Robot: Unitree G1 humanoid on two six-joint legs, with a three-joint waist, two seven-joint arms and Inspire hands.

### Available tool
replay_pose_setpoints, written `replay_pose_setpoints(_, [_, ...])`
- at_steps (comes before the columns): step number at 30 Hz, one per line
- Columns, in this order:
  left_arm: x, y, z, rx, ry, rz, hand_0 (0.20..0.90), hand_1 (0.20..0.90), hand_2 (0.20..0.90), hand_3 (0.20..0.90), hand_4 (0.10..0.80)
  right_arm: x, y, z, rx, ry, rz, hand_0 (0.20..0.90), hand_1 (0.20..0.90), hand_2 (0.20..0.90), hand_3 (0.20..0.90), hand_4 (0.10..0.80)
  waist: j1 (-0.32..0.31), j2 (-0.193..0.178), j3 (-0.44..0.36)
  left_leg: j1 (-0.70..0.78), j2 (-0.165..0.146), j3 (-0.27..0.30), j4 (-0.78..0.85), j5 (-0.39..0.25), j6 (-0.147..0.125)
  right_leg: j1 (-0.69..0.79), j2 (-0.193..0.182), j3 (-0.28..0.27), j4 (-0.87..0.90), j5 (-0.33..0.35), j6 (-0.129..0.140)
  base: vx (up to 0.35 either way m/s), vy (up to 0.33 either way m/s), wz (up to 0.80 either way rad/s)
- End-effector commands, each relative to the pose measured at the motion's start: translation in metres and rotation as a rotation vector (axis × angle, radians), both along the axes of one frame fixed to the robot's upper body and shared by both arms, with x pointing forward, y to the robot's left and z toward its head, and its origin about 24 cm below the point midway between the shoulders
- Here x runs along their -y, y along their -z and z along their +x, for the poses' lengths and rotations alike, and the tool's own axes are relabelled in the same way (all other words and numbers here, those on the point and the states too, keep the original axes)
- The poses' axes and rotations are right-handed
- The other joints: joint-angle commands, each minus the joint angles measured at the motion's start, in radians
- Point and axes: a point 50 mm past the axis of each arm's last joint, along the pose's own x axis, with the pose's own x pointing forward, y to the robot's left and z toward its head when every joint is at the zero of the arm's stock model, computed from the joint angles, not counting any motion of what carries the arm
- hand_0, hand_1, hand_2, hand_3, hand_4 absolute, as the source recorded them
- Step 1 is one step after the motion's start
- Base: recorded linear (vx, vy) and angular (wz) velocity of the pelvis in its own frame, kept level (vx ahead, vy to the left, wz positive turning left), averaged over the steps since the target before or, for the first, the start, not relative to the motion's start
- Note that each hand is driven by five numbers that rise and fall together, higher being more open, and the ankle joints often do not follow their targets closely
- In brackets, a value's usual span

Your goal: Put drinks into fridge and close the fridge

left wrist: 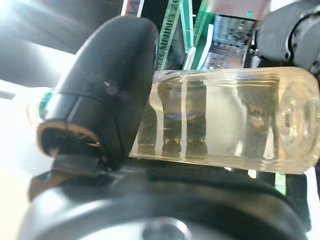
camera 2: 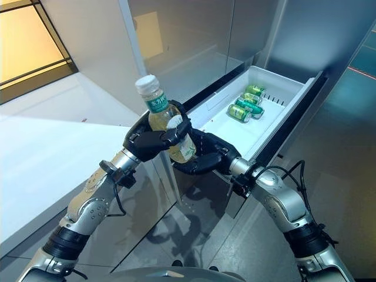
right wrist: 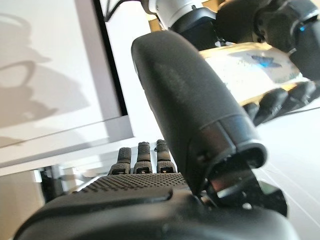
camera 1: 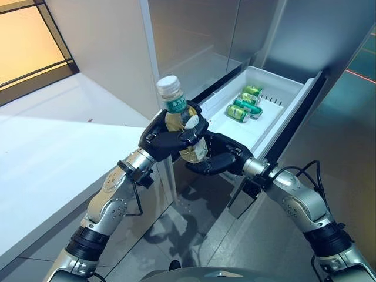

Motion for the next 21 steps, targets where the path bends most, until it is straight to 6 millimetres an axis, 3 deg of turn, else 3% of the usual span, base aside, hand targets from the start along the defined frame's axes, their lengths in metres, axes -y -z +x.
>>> replay_pose_setpoints(1, [0.016, -0.079, 0.002, 0.447, -0.004, -0.054, 0.300, 0.300, 0.300, 0.200, 0.100, -0.033, -0.080, 0.002, 0.300, -0.184, 0.196, 0.900, 0.900, 0.900, 0.900, 0.800, -0.002, -0.023, -0.100, 0.008, 0.028, 0.063, 0.002, -0.075, -0.009, -0.025, -0.044, -0.002, 0.004, 0.042, 0.074, 0.000, 0.000, 0.00])
replay_pose_setpoints(10, [0.019, -0.080, 0.011, 0.509, -0.109, 0.080, 0.300, 0.300, 0.300, 0.200, 0.100, -0.039, -0.091, 0.005, 0.337, -0.214, 0.175, 0.900, 0.900, 0.900, 0.900, 0.800, -0.006, -0.027, -0.108, -0.001, 0.030, 0.068, 0.002, -0.067, -0.009, -0.034, -0.043, 0.001, 0.004, 0.049, 0.074, -0.011, -0.007, -0.04])
replay_pose_setpoints(21, [0.016, -0.061, 0.023, 0.409, -0.148, 0.126, 0.300, 0.300, 0.300, 0.200, 0.100, -0.039, -0.096, 0.008, 0.363, -0.207, 0.177, 0.900, 0.900, 0.900, 0.900, 0.800, -0.008, -0.028, -0.111, -0.004, 0.034, 0.076, 0.002, -0.064, -0.012, -0.040, -0.041, 0.002, 0.004, 0.052, 0.075, 0.000, -0.001, 0.00])
